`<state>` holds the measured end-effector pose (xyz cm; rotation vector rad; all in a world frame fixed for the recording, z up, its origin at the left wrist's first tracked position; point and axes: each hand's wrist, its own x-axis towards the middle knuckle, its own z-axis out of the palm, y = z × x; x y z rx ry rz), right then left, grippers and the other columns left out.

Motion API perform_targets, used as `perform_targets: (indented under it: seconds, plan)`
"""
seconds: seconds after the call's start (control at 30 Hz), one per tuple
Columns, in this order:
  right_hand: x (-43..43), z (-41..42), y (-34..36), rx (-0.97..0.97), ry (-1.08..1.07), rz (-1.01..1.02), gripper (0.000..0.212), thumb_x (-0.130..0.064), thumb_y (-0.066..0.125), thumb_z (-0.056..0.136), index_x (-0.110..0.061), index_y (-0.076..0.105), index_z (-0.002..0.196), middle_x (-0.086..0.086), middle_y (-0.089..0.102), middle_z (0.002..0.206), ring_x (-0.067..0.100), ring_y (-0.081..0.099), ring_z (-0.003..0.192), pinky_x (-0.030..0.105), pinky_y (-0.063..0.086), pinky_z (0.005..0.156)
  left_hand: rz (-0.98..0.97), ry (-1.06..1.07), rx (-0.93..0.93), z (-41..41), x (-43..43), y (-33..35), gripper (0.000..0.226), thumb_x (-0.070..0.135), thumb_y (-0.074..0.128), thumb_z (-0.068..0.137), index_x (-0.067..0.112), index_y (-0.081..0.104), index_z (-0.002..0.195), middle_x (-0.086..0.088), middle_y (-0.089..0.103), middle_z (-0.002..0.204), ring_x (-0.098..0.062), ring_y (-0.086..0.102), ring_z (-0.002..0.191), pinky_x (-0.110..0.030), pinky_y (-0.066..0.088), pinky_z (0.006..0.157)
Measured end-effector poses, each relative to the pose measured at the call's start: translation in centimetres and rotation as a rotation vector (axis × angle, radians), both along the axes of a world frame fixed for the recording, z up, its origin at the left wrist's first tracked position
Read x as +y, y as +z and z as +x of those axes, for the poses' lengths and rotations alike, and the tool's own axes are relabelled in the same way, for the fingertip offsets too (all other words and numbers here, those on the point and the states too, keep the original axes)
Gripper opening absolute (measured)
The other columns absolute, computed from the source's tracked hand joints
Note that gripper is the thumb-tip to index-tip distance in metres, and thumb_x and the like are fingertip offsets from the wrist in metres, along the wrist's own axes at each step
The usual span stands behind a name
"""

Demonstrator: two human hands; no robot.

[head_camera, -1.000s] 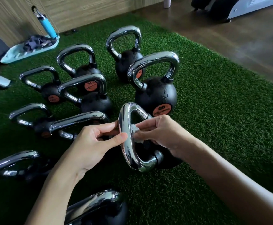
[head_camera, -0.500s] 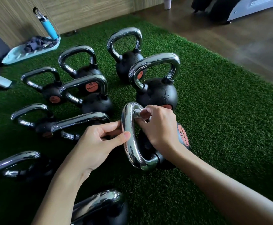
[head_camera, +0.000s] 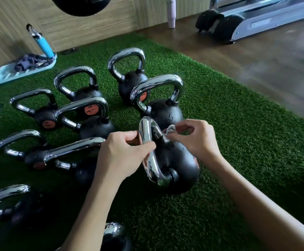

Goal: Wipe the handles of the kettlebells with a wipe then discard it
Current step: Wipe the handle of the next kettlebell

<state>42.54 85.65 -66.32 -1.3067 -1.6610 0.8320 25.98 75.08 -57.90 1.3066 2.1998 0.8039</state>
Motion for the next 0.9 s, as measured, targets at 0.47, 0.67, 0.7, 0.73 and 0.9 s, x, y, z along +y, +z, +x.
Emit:
perform_targets:
  seconds: [0.47, 0.67, 0.7, 0.73, 0.9]
  plan:
    - [6.9, 5.1, 2.5, 0.338, 0.528, -0.294, 0.031, -0.022, 0.066, 0.096, -0.006, 0.052, 0.119, 0.014, 0.073, 0.118, 0.032, 0.067, 0.112, 0.049, 0.049, 0.101, 0.058, 0.018, 0.286, 8.8, 0.9, 0.6, 0.039, 0.063, 0.071, 0.072, 0.037, 0.072, 0.101, 0.007, 0.075, 0.097, -0.026, 0.07, 0.093, -0.03, 0.054, 0.073]
    - [9.3, 2.2, 3.5, 0.18, 0.699, -0.302, 0.045, -0.039, 0.074, 0.088, -0.006, 0.055, 0.113, 0.027, 0.068, 0.118, 0.045, 0.063, 0.109, 0.059, 0.043, 0.102, 0.059, 0.123, 0.363, 10.1, -1.9, -0.9, 0.059, 0.079, 0.067, 0.066, 0.042, 0.07, 0.112, 0.012, 0.073, 0.102, -0.019, 0.07, 0.098, -0.027, 0.047, 0.07]
    - [9.7, 2.1, 3.4, 0.163, 0.712, -0.296, 0.045, -0.04, 0.075, 0.087, -0.007, 0.057, 0.112, 0.029, 0.067, 0.119, 0.048, 0.061, 0.112, 0.064, 0.042, 0.103, 0.058, 0.113, 0.372, 10.4, -1.9, -1.1, 0.053, 0.076, 0.066, 0.068, 0.041, 0.069, 0.108, 0.012, 0.072, 0.097, -0.019, 0.069, 0.095, -0.027, 0.048, 0.069]
    - [10.0, 2.0, 3.3, 0.146, 0.723, -0.291, 0.045, -0.041, 0.076, 0.087, -0.008, 0.058, 0.112, 0.029, 0.066, 0.119, 0.05, 0.06, 0.112, 0.07, 0.039, 0.103, 0.069, 0.1, 0.373, 10.5, -1.8, -1.2, 0.047, 0.073, 0.065, 0.07, 0.04, 0.069, 0.104, 0.012, 0.071, 0.091, -0.018, 0.069, 0.091, -0.028, 0.05, 0.068]
    - [9.2, 2.4, 3.6, 0.114, 0.674, -0.288, 0.035, -0.039, 0.074, 0.089, -0.011, 0.064, 0.108, 0.02, 0.069, 0.117, 0.039, 0.063, 0.107, 0.061, 0.038, 0.109, 0.09, -0.011, 0.341, 8.6, -0.9, -0.6, 0.034, 0.062, 0.076, 0.064, 0.032, 0.072, 0.079, 0.009, 0.06, 0.056, -0.009, 0.048, 0.054, -0.023, 0.036, 0.049]
